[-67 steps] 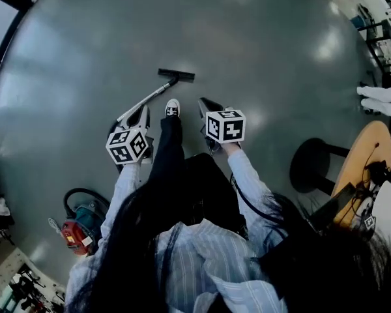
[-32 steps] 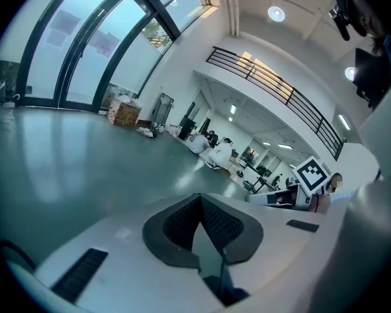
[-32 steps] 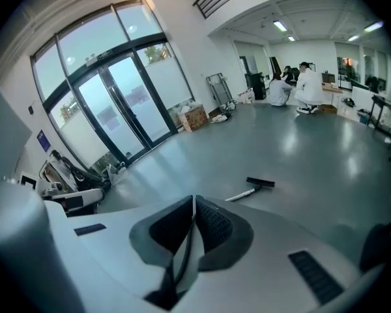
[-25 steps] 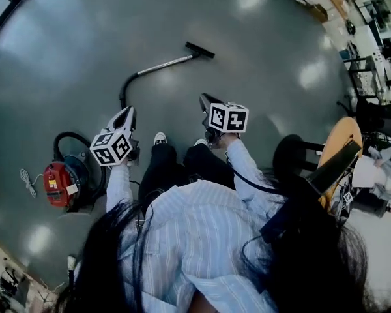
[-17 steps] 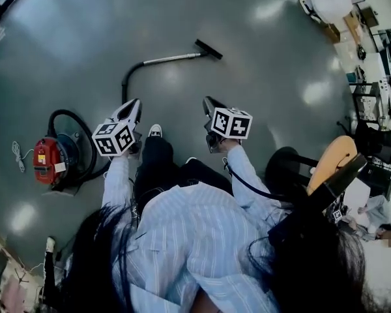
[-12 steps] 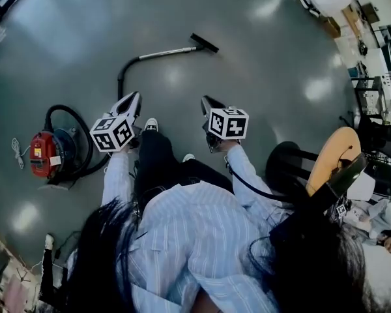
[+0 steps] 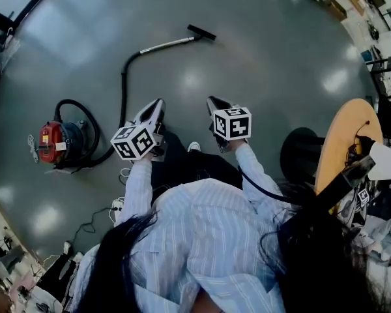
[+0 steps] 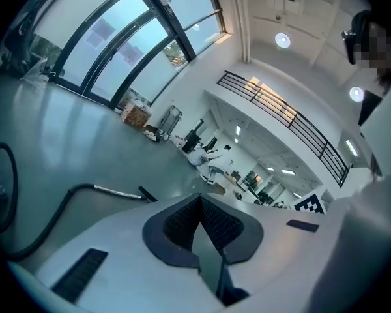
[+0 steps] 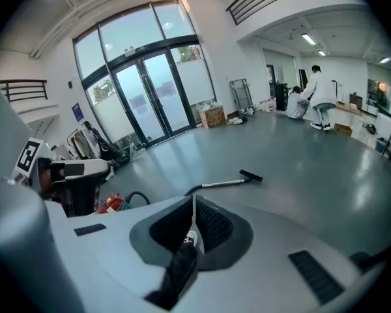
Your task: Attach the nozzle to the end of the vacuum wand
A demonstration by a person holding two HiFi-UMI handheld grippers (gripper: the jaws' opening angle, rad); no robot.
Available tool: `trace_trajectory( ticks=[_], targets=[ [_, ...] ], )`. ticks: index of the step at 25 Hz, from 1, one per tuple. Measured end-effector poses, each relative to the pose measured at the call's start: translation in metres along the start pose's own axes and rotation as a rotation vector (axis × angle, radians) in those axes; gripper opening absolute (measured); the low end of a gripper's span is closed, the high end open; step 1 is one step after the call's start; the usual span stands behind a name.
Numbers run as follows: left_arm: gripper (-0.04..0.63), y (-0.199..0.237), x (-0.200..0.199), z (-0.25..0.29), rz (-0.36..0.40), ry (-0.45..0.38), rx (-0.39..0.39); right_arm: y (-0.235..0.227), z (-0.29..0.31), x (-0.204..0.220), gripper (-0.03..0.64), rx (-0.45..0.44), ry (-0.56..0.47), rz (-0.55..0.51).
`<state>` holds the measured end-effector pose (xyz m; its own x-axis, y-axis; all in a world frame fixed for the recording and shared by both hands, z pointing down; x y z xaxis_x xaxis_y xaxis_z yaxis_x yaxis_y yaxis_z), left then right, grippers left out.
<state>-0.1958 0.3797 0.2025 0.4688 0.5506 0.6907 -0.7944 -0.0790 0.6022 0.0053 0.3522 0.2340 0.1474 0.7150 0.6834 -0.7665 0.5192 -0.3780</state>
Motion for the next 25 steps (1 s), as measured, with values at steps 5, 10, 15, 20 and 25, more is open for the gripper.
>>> trace_trajectory(
  ticks=[5,10,15,20,25],
  targets=[
    [0.005,-0.03,0.02,-0.035,0.039,-0.001,-0.017,0.019,-0.023,0.026,0.02,-0.071,-0.022,0.003],
    [0.005,-0.042,0.03,-0.055,0.066,-0.027,-0.025,0.034,-0.034,0.034,0.02,-0.101,-0.028,-0.044],
    [0.005,-0.042,0.044,-0.061,0.072,-0.014,-0.021,0.044,-0.04,0.037,0.02,-0.103,-0.036,-0.077],
    [0.005,-0.038,0.052,-0.068,0.095,0.011,-0.015,0.056,-0.037,0.042,0.02,-0.112,-0.03,-0.085],
    [0.005,-0.033,0.062,-0.079,0.098,0.029,-0.027,0.069,-0.036,0.051,0.02,-0.122,-0.011,-0.095]
  ],
)
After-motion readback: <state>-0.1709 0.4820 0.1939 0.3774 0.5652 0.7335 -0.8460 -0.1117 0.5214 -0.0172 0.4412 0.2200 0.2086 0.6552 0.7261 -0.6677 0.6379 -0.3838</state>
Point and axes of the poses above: the fingertips, and each gripper's own axes: z forward along the fingers, y to its left, x out of its underside, the point moved 4 cm from there along -z, backward along the fingers, and after that the axes turned 12 degrees about -x, right-handed, at the moved point
